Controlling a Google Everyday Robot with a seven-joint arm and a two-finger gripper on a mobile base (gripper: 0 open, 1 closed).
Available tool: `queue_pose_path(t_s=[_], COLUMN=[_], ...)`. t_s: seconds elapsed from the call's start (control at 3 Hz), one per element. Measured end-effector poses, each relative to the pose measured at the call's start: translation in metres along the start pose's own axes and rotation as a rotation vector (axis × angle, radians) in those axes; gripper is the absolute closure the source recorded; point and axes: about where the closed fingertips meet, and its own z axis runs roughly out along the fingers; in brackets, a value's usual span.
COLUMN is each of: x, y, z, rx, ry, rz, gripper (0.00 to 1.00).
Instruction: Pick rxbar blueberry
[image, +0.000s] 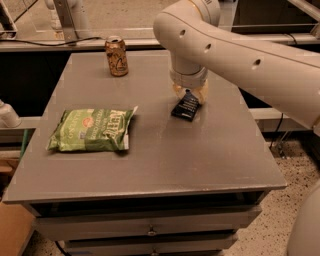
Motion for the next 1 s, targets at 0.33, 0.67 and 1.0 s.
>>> queue_pose_path(t_s=[0.33, 0.67, 1.0], x=[0.001, 0.010, 0.030], y=[0.000, -0.002, -0.003], z=[-0.001, -0.027, -0.072], rx=[0.000, -0.008, 0.042], ry=[0.000, -0.009, -0.045], rz=[0.000, 0.062, 0.176], gripper=[1.00, 1.00, 1.00])
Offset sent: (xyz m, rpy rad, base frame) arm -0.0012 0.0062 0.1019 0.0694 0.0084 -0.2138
